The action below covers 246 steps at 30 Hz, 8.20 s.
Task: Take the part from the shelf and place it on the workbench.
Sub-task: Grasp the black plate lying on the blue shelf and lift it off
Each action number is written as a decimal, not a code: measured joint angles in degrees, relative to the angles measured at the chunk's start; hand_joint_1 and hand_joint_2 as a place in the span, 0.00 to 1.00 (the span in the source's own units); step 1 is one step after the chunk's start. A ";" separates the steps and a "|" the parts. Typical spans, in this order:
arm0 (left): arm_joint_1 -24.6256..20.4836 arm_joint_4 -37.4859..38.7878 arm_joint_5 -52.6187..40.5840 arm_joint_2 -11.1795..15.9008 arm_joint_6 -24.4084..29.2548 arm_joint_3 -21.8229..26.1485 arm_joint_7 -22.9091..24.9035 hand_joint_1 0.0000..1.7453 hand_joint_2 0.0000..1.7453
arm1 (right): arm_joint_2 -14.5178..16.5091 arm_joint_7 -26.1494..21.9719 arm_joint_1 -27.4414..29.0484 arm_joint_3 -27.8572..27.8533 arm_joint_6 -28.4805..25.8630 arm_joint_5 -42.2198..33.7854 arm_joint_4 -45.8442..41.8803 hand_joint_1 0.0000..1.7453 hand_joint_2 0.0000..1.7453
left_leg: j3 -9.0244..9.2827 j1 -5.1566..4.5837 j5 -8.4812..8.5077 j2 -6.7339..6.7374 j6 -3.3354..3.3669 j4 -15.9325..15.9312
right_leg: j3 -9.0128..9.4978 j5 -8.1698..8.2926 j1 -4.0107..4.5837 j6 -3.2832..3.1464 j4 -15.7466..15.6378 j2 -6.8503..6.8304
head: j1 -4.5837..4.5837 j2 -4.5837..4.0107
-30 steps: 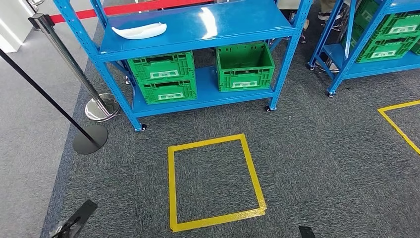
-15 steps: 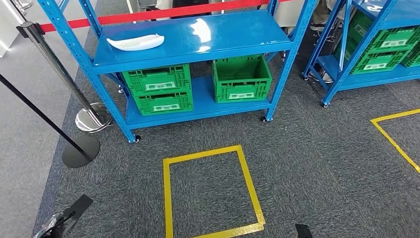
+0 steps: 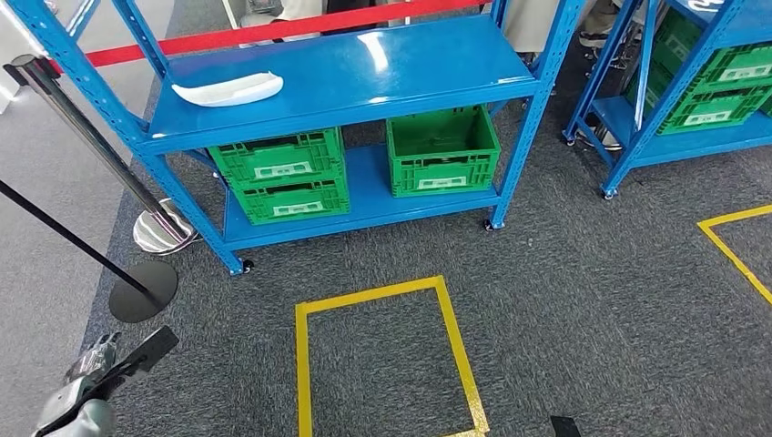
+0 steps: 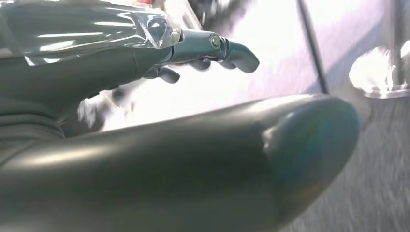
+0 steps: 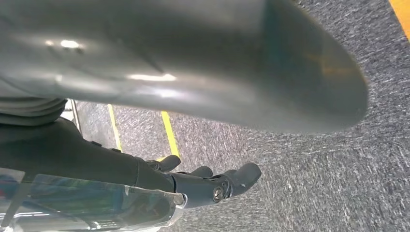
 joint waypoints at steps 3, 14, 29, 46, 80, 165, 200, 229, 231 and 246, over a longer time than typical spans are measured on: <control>-1.55 -0.20 -6.06 -0.03 0.78 -3.36 0.97 0.00 0.00 | -0.04 0.11 0.28 -0.07 -0.34 0.00 0.00 0.00 0.00 | -5.59 0.15 -4.24 0.05 -0.22 3.84 | 2.01 -1.66 -0.01 -0.03 -0.10 0.20 | -0.01 0.00; -13.66 -1.83 -13.34 1.30 -0.07 -12.42 1.15 0.00 0.00 | -0.05 0.04 -0.01 -0.25 -0.78 -0.16 0.08 0.00 0.00 | -0.10 -0.53 8.76 -0.48 3.27 -12.92 | 3.01 -4.11 0.25 2.26 5.58 0.32 | -0.17 0.00; -18.75 -4.44 -15.91 -5.08 5.02 -21.74 0.01 0.00 0.00 | -0.78 -1.55 0.93 -1.32 -0.89 -1.97 0.09 0.00 0.00 | 2.09 -0.91 2.63 -0.46 1.32 -7.04 | -0.79 2.72 0.09 0.28 -1.90 0.34 | -0.30 0.00; -15.30 -7.54 -14.27 -8.58 9.33 -26.23 0.24 0.00 0.00 | -0.75 -2.59 2.13 -2.43 -0.78 -2.87 0.11 0.00 0.00 | 0.37 -0.20 8.24 0.30 3.19 -13.16 | -1.70 -6.14 -0.16 3.14 7.91 0.32 | -0.02 0.00; -12.55 -20.29 -7.57 -1.62 14.79 -24.75 4.14 0.00 0.00 | -0.96 -3.05 3.22 -5.94 -1.75 -5.04 0.11 0.00 0.00 | 1.35 -0.13 6.75 -0.15 1.70 -12.63 | 2.30 1.14 -0.40 1.49 -3.53 0.21 | -0.30 0.00; -18.65 -8.55 -16.24 -9.22 8.56 -36.17 4.24 0.00 0.00 | -0.58 -2.90 3.07 -5.98 -1.28 -3.17 0.15 0.00 0.00 | -0.33 -0.52 8.12 -0.05 2.37 -12.86 | 3.63 -2.59 -0.10 2.47 -1.64 0.71 | -0.30 0.00; -15.49 -12.23 -8.72 -7.00 12.13 -34.31 3.69 0.00 1.00 | -0.83 -3.31 3.16 -6.58 -1.69 -3.19 0.17 0.00 0.00 | 2.79 -0.67 4.68 -0.27 1.34 -12.41 | -0.20 0.91 -0.18 1.95 -1.09 0.75 | 0.03 0.00; -16.05 -7.32 -5.40 -4.96 9.92 -29.47 5.12 0.00 1.00 | -0.85 -3.31 3.12 -6.62 -1.69 -1.96 0.17 0.00 0.00 | 2.86 -0.72 4.61 -0.27 1.43 -12.33 | -0.08 0.92 -0.20 1.96 -1.12 0.75 | 0.02 0.00; -16.07 -7.07 -5.32 -4.75 9.91 -29.11 4.95 0.00 1.00 | -0.85 -3.35 3.11 -6.62 -1.66 -1.76 0.17 0.00 0.00 | 2.87 -0.72 4.61 -0.28 1.43 -12.33 | -0.06 0.91 -0.19 1.96 -1.12 0.75 | 0.01 0.00; -16.96 -5.93 -10.68 -7.34 9.25 -29.88 3.66 0.00 1.00 | -0.84 -3.31 2.42 -6.52 -1.54 -1.02 0.17 0.00 0.00 | 3.02 -0.75 4.61 -0.30 1.44 -12.32 | 0.10 0.92 -0.22 1.96 -1.14 0.67 | 0.02 0.00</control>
